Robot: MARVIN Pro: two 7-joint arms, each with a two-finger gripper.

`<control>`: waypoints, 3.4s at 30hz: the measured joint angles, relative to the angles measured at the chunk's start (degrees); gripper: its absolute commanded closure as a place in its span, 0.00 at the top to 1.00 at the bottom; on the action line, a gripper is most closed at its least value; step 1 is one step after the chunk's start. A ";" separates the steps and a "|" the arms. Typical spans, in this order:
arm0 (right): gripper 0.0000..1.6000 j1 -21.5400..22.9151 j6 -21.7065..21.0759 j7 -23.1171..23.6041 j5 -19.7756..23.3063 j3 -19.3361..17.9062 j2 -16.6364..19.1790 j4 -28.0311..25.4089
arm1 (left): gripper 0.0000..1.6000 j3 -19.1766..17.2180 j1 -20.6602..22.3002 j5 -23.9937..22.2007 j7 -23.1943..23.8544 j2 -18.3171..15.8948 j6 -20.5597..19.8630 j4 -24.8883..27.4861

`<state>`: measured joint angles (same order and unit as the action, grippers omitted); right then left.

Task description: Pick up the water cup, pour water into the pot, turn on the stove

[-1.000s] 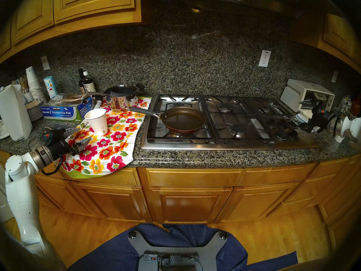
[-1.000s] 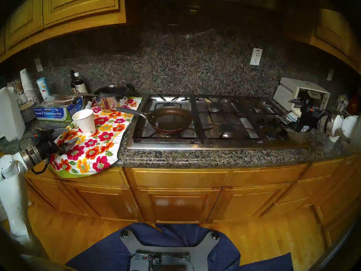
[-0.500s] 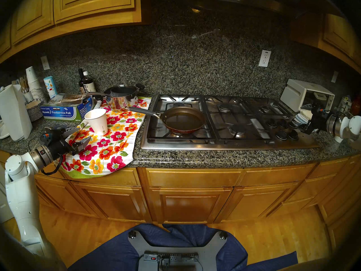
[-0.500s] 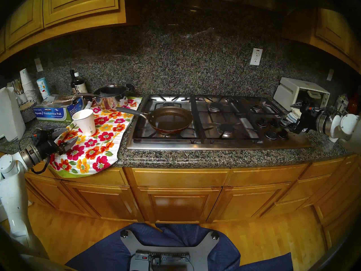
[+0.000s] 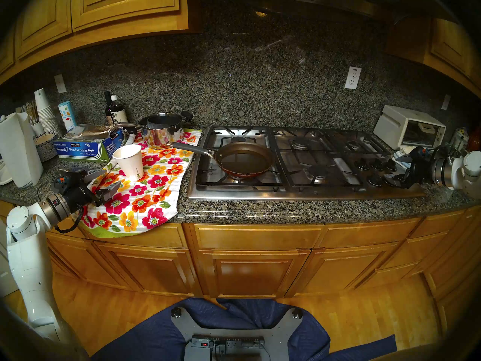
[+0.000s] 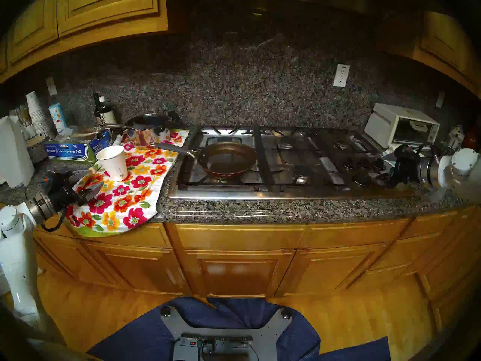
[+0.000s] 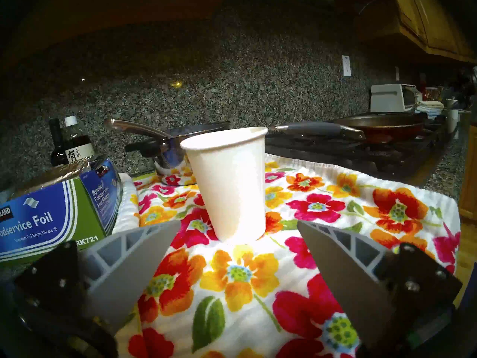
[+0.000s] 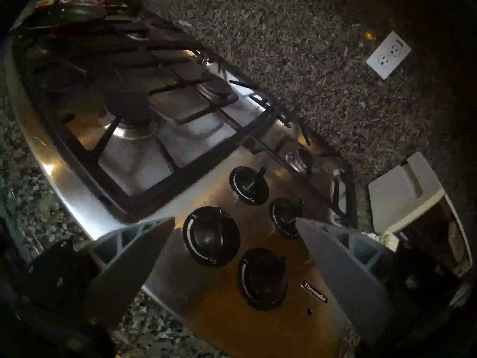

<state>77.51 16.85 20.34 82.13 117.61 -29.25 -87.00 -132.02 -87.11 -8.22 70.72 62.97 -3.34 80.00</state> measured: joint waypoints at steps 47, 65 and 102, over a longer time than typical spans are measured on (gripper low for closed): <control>1.00 -8.14 -18.47 11.51 17.35 -10.65 0.99 4.99 | 1.00 -0.89 0.40 -0.67 0.87 0.75 -1.39 0.69; 1.00 -17.78 -17.51 10.71 17.10 -18.99 1.45 9.68 | 1.00 -0.96 0.46 -0.64 0.94 0.84 -1.37 0.71; 0.00 -37.44 -14.94 17.11 21.42 -30.25 -0.83 23.60 | 1.00 -1.06 0.55 -0.62 1.05 0.92 -1.36 0.74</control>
<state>40.07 1.92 37.45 103.55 87.36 -30.08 -63.40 -133.08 -86.56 -8.83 71.76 63.89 -4.70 80.74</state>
